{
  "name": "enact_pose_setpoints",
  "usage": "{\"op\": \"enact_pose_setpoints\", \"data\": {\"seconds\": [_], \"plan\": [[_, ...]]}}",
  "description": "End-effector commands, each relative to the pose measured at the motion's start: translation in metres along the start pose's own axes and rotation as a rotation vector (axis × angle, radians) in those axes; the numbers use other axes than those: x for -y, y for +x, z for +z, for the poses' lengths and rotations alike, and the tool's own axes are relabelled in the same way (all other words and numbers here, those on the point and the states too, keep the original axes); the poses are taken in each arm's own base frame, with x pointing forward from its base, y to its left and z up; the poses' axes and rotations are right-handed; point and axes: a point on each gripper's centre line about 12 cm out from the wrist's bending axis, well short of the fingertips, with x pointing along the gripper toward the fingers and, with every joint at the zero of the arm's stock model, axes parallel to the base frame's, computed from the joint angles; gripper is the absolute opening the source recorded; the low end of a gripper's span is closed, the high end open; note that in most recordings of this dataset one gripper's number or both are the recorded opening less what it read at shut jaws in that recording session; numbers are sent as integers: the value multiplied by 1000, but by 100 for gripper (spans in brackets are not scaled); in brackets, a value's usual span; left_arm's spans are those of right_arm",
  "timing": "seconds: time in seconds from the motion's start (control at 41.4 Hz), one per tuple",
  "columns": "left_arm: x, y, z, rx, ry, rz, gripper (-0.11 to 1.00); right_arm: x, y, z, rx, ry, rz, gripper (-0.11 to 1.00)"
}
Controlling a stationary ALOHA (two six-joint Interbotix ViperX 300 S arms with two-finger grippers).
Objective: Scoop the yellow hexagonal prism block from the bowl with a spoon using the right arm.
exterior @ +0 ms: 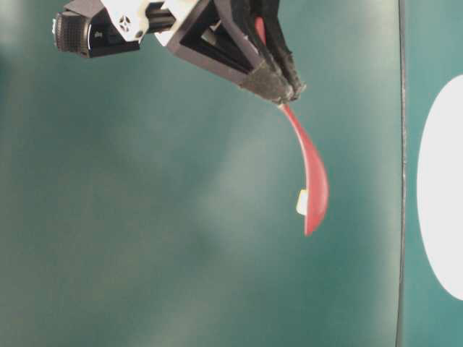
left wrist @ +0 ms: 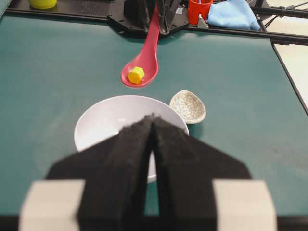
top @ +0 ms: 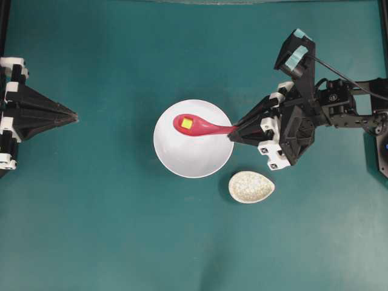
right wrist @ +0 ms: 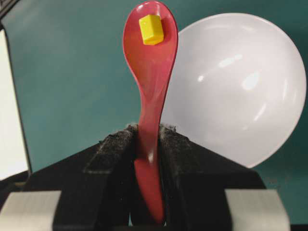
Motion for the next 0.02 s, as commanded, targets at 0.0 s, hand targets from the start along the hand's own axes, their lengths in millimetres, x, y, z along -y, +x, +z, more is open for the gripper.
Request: {"op": "enact_pose_setpoints", "data": {"seconds": [0.0], "plan": [[0,2,6,12,1,0,1,-10,-8,12,45,-5,32,21]]}}
